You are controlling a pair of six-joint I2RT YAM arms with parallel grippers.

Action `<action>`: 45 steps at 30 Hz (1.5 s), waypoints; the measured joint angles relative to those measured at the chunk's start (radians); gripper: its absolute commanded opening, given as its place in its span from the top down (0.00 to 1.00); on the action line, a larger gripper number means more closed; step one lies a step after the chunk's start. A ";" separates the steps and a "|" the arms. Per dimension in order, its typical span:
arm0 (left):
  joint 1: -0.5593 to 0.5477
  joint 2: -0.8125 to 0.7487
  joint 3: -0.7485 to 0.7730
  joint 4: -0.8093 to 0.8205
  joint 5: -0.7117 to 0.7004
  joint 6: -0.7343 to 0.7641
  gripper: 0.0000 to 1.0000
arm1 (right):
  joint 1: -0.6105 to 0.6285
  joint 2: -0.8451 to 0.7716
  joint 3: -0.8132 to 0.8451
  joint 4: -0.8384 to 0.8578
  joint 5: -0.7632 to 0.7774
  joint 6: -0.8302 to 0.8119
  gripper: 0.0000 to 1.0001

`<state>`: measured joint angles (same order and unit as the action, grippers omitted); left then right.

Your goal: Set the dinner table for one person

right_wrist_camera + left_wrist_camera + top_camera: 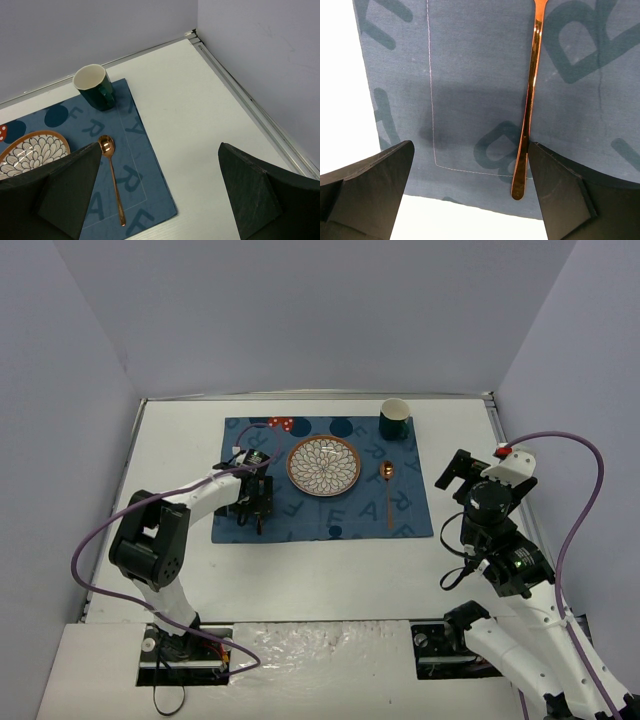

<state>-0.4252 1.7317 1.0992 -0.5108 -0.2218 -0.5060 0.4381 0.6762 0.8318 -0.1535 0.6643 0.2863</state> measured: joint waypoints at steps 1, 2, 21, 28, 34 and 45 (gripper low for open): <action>0.000 0.000 0.000 -0.001 -0.002 0.000 0.05 | 0.000 0.000 0.000 0.000 0.000 0.000 0.00; 0.000 0.000 0.000 -0.003 -0.005 0.000 0.05 | 0.000 0.000 0.000 0.000 0.000 0.000 0.00; 0.000 -0.323 0.080 -0.069 0.011 0.022 0.03 | 0.000 -0.021 0.012 -0.022 -0.011 -0.014 0.00; 0.023 -0.683 0.090 -0.093 -0.057 0.091 0.03 | 0.000 -0.126 0.039 -0.050 -0.016 -0.082 0.00; 0.040 -0.951 0.027 -0.099 -0.163 0.156 0.03 | 0.000 -0.260 0.043 -0.054 -0.005 -0.161 0.00; 0.042 -1.223 -0.196 -0.084 -0.283 0.220 0.03 | 0.000 -0.385 -0.002 -0.053 0.011 -0.245 0.00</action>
<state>-0.3836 0.5088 0.9033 -0.5950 -0.5047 -0.2856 0.4381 0.2913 0.8301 -0.2066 0.6750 0.0411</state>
